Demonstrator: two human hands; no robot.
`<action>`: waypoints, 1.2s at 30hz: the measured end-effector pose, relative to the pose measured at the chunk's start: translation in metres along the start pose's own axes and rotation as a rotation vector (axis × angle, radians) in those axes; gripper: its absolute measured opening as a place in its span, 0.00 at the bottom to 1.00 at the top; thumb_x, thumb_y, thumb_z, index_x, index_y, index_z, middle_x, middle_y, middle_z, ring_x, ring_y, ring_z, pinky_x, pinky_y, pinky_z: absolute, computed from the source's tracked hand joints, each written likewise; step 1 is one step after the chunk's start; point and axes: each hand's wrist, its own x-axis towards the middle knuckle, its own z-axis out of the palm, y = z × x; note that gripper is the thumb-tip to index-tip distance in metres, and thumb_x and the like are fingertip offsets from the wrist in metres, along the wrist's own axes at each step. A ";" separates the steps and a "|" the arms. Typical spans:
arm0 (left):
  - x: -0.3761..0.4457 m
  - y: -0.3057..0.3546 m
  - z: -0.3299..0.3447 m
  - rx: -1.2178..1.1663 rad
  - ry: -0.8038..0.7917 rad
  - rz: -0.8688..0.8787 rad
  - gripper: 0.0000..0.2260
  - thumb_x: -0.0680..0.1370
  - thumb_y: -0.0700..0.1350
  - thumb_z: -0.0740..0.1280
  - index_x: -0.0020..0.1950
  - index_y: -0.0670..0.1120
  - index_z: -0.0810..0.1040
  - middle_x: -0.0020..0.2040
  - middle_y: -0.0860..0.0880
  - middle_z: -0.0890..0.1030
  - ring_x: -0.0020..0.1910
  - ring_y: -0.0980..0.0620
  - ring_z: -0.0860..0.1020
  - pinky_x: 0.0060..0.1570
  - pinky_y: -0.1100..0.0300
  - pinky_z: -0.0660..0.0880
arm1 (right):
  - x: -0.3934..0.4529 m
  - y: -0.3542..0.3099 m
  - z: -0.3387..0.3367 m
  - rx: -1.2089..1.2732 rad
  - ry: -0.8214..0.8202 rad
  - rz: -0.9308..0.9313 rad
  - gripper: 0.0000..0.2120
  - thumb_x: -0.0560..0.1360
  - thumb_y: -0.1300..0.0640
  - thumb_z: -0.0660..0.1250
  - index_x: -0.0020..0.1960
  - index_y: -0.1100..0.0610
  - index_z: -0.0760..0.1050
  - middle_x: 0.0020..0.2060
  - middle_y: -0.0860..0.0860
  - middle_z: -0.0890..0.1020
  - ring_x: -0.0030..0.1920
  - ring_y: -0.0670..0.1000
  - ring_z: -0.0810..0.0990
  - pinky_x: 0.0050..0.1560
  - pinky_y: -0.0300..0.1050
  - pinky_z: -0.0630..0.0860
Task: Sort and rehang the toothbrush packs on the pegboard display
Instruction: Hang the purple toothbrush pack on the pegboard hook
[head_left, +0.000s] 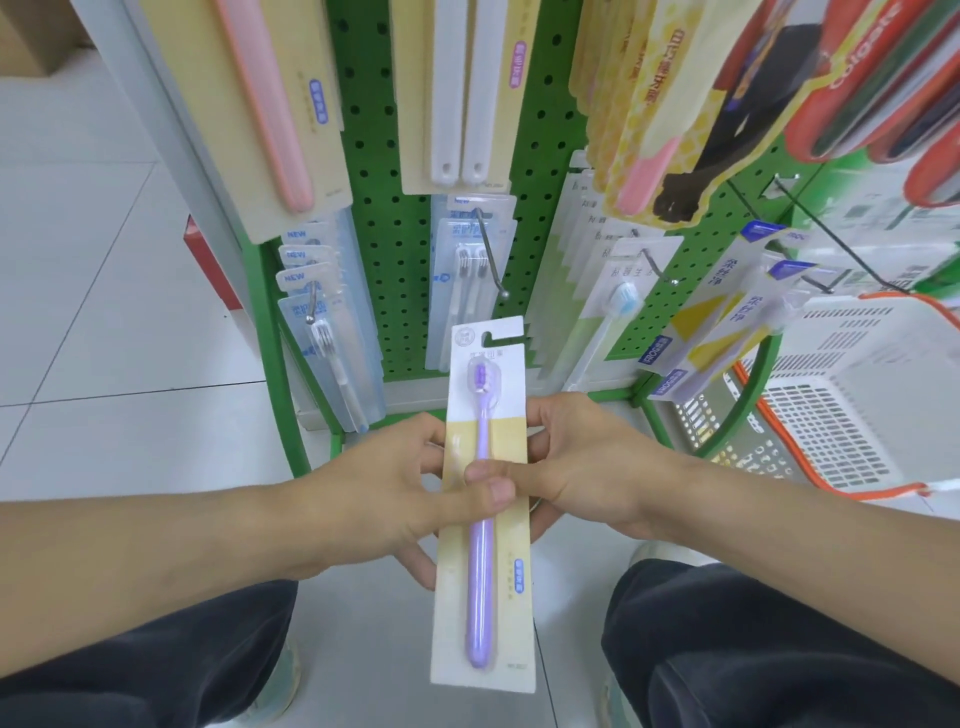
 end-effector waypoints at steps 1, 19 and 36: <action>0.000 -0.002 0.000 0.010 0.010 0.011 0.24 0.70 0.55 0.75 0.62 0.49 0.74 0.51 0.51 0.86 0.48 0.48 0.86 0.41 0.42 0.84 | -0.001 0.000 0.000 0.008 -0.012 0.006 0.11 0.78 0.62 0.73 0.59 0.63 0.80 0.44 0.61 0.87 0.42 0.59 0.88 0.39 0.49 0.85; 0.003 -0.009 0.003 0.380 0.079 0.215 0.20 0.71 0.55 0.72 0.63 0.62 0.76 0.49 0.56 0.78 0.51 0.60 0.80 0.51 0.59 0.80 | -0.004 -0.003 -0.002 -0.010 -0.120 0.142 0.28 0.80 0.67 0.64 0.78 0.55 0.64 0.53 0.63 0.86 0.51 0.60 0.87 0.54 0.51 0.84; 0.004 0.004 0.010 -0.043 0.021 -0.036 0.21 0.82 0.33 0.64 0.66 0.57 0.72 0.49 0.46 0.87 0.49 0.46 0.86 0.51 0.43 0.83 | 0.009 0.003 -0.016 0.056 0.110 -0.056 0.11 0.76 0.63 0.74 0.57 0.61 0.81 0.42 0.50 0.87 0.44 0.54 0.88 0.43 0.54 0.86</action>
